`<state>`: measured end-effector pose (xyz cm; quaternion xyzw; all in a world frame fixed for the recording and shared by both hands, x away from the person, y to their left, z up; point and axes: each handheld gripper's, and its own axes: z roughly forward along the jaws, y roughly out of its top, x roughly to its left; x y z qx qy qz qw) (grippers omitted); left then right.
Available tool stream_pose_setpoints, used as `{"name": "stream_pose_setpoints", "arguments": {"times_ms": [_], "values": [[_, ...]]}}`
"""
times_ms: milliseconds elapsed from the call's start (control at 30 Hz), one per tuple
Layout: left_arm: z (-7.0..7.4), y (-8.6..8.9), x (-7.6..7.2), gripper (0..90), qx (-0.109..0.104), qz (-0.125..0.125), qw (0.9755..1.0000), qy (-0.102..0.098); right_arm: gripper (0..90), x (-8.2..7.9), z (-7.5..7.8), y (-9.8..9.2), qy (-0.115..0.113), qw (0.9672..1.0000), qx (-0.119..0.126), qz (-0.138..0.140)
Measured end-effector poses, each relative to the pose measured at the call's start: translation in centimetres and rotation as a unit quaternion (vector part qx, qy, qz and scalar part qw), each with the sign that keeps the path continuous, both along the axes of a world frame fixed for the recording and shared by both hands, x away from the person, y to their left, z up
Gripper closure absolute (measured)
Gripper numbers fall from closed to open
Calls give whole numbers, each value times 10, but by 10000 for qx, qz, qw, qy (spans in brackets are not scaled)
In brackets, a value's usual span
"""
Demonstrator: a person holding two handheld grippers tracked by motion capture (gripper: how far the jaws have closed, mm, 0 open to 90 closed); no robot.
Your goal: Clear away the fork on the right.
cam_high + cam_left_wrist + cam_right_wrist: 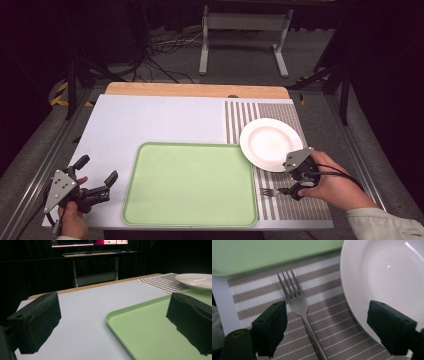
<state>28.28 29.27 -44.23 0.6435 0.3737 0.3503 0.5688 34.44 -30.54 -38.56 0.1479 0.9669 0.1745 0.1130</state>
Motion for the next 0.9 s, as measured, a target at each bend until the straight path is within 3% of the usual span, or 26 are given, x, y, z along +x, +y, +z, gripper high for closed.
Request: {"name": "stream_pose_setpoints", "arguments": {"times_ms": [200, 333, 433, 500, 567, 733, 900], "values": [[0, 0, 0, 2, -3, 4, 10000, 2, 356, 0, -8, 1, 337, 9975, -460, 421], [0, 0, 0, 2, -3, -2, 10000, 3, 428, 2, -13, 3, 519, 9921, -930, 669], [0, 0, 0, 2, -1, -4, 10000, 8, 448, 3, -17, 5, 670, 9898, -997, 772], [0, 0, 0, 2, 0, -4, 10000, 10, 501, 4, -20, 7, 753, 9855, -1248, 868], [0, 0, 0, 2, -6, -5, 10000, 8, 529, 4, -21, 8, 762, 9844, -1300, 906], [0, 0, 0, 3, -4, -52, 10000, 23, 655, 8, -22, 10, 1010, 9758, -1659, 1008], [-1, 0, 0, 4, 19, -79, 10000, 30, 732, 10, -25, 12, 951, 9680, -1946, 1269]]}}
